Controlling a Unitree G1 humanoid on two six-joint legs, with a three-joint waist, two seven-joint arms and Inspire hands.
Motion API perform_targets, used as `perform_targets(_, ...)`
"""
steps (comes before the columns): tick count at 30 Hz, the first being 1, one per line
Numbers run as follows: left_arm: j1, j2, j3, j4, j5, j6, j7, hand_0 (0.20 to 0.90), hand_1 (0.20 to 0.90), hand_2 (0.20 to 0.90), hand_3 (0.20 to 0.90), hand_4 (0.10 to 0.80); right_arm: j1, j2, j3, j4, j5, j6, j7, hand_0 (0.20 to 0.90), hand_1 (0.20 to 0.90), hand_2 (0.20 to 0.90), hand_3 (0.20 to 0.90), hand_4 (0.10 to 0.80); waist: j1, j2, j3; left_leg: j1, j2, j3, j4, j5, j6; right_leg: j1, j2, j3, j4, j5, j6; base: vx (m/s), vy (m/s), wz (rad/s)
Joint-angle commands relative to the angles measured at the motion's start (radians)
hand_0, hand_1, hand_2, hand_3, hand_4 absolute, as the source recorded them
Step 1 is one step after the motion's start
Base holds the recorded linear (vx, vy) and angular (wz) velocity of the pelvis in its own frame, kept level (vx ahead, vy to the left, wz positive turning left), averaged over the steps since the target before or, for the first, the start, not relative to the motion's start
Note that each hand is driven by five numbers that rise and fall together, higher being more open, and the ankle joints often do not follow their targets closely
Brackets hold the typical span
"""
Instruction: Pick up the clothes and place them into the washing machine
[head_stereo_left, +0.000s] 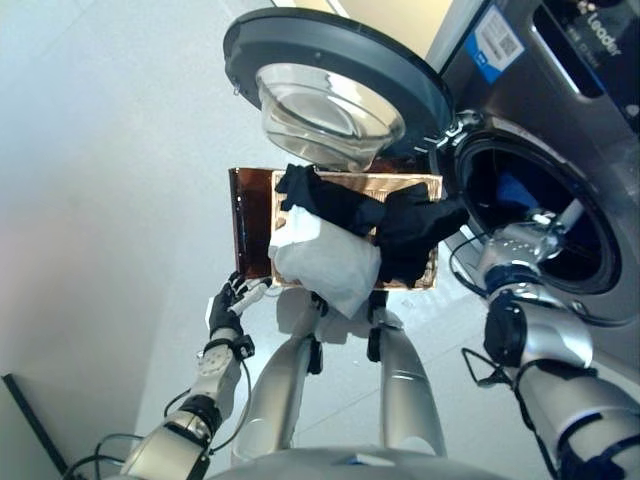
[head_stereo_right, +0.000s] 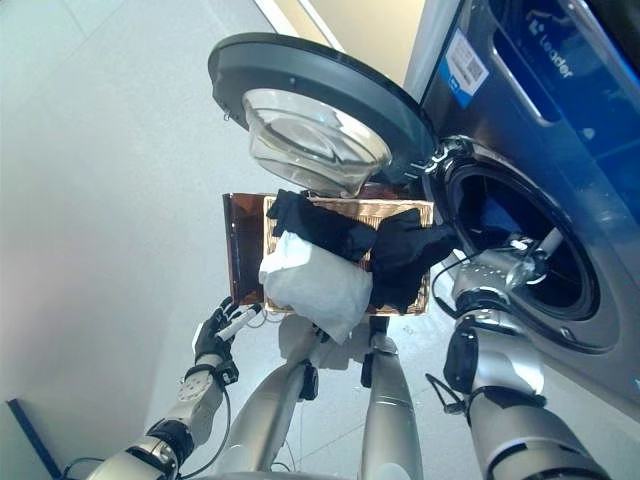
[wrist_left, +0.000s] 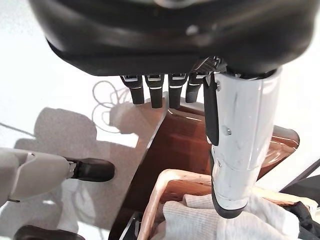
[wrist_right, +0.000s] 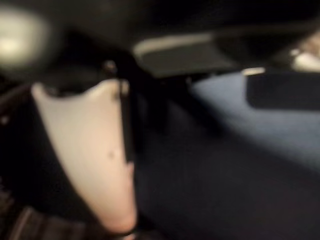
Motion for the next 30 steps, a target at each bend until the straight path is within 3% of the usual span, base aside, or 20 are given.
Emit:
perform_targets(1,0.008,0.023,0.000,-0.002,0.022,-0.031,0.004,0.900,0.900,0.900,0.900,0.800,-0.086,-0.185,0.056,-0.010,-0.112,-0.071,-0.027,0.200,0.200,0.200,0.200,0.300,-0.012,0.013,-0.017,0.000,-0.007,-0.010,0.001,-0.049,-0.082,0.082,-0.012,-0.006,-0.171,0.071,0.038,0.000,0.000,0.00)
perform_targets(7,0.022,0.037,-0.030,-0.056,0.036,-0.021,0.023,0.900,0.900,0.900,0.900,0.800,-0.197,-0.294,0.086,0.109,-0.165,-0.064,-0.187,0.200,0.200,0.200,0.200,0.300,-0.005,0.031,-0.021,-0.013,-0.009,-0.010,-0.009,-0.041,-0.083,0.046,-0.007,0.000,-0.146,0.062,0.034,0.005,-0.004,0.00)
perform_targets(12,0.039,0.042,-0.044,-0.085,0.038,-0.014,0.038,0.900,0.900,0.900,0.900,0.800,-0.251,-0.300,0.097,0.120,-0.188,-0.067,-0.268,0.200,0.200,0.200,0.200,0.300,-0.003,0.049,-0.027,-0.025,-0.012,-0.005,-0.004,-0.042,-0.081,0.028,-0.010,0.009,-0.131,0.058,0.032,0.007,0.015,-0.03)
perform_targets(18,0.053,0.047,-0.047,-0.117,0.025,-0.015,0.034,0.900,0.900,0.900,0.900,0.800,-0.288,-0.298,0.139,0.078,-0.203,-0.063,-0.260,0.200,0.200,0.200,0.200,0.300,-0.001,0.058,-0.026,-0.029,-0.012,-0.002,-0.015,-0.037,-0.080,0.015,-0.010,0.014,-0.130,0.060,0.033,0.004,0.014,-0.04)
perform_targets(19,0.053,0.048,-0.047,-0.116,0.025,-0.015,0.032,0.900,0.900,0.900,0.900,0.800,-0.292,-0.296,0.149,0.064,-0.208,-0.061,-0.250,0.433,0.433,0.433,0.433,0.467,-0.003,0.057,-0.023,-0.034,-0.011,0.000,-0.015,-0.032,-0.079,0.008,-0.008,0.015,-0.128,0.067,0.032,0.005,0.012,-0.05)
perform_targets(20,0.049,0.048,-0.047,-0.113,0.018,-0.016,0.032,0.900,0.900,0.900,0.900,0.800,-0.295,-0.286,0.163,0.052,-0.216,-0.063,-0.242,0.609,0.609,0.609,0.609,0.592,-0.005,0.056,-0.022,-0.037,-0.010,0.004,-0.014,-0.032,-0.078,0.003,-0.007,0.017,-0.128,0.070,0.031,-0.004,0.019,-0.07)
perform_targets(21,0.048,0.047,-0.044,-0.111,0.019,-0.013,0.031,0.900,0.900,0.900,0.900,0.800,-0.292,-0.289,0.168,0.050,-0.219,-0.057,-0.238,0.900,0.900,0.900,0.900,0.800,-0.009,0.054,-0.020,-0.035,-0.011,0.006,-0.012,-0.035,-0.078,0.003,-0.007,0.018,-0.125,0.068,0.031,0.035,0.015,-0.06)
perform_targets(30,0.038,0.042,-0.022,-0.087,0.007,-0.023,0.029,0.900,0.900,0.900,0.900,0.800,-0.263,-0.282,0.199,0.114,-0.263,-0.012,-0.210,0.900,0.900,0.900,0.900,0.800,-0.015,0.038,-0.019,-0.031,-0.012,0.011,0.002,-0.050,-0.076,0.012,-0.005,0.018,-0.123,0.062,0.032,0.012,0.002,-0.02)
